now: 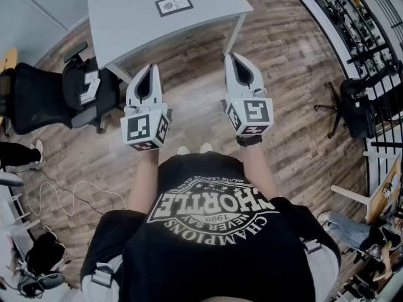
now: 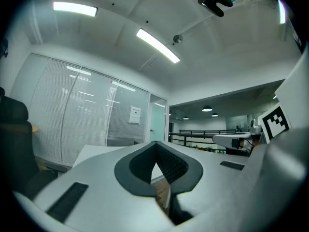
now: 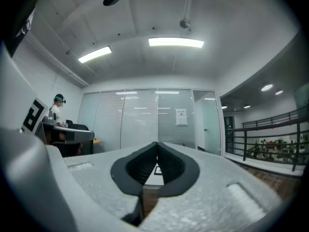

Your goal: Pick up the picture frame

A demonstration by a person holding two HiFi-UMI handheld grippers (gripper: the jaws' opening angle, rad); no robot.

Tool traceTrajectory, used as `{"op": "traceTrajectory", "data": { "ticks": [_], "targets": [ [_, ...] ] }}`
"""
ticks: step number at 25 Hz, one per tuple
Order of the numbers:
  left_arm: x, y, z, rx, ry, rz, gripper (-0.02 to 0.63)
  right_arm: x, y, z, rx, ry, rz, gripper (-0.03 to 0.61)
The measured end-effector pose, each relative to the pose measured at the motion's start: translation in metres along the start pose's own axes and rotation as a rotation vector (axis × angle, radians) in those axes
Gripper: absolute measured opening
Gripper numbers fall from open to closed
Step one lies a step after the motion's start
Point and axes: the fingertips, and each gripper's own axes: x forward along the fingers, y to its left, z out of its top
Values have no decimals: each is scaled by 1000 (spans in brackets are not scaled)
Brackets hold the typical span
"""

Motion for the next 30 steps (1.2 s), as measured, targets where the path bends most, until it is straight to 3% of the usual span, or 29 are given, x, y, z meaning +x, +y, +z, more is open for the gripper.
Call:
{"op": "traceTrajectory", "data": {
  "ticks": [5,9,15,20,24,27,30],
  "targets": [
    [13,-8,-6,16,25,1,6,6,-12,0,39,-6,-16,0],
    [21,-16,-21,-32,26,23,6,6,-25,-13,79,7,-11,0],
    [32,-58,-40,-40,47,-62,6,5,-48,-43,153,47,-38,0],
    [52,-54,-51,-30,72,-60,6,35,-39,-49,138,48,35,0],
    [91,-39,-62,-36,78,-46,6,70,-49,-61,124,48,34,0],
    [131,-23,-64,-69,37,-67,6,109,-64,-71,121,53,30,0],
    [175,-3,-45,-115,-76,-118,6,163,-85,-73,122,50,-12,0]
  ]
}}
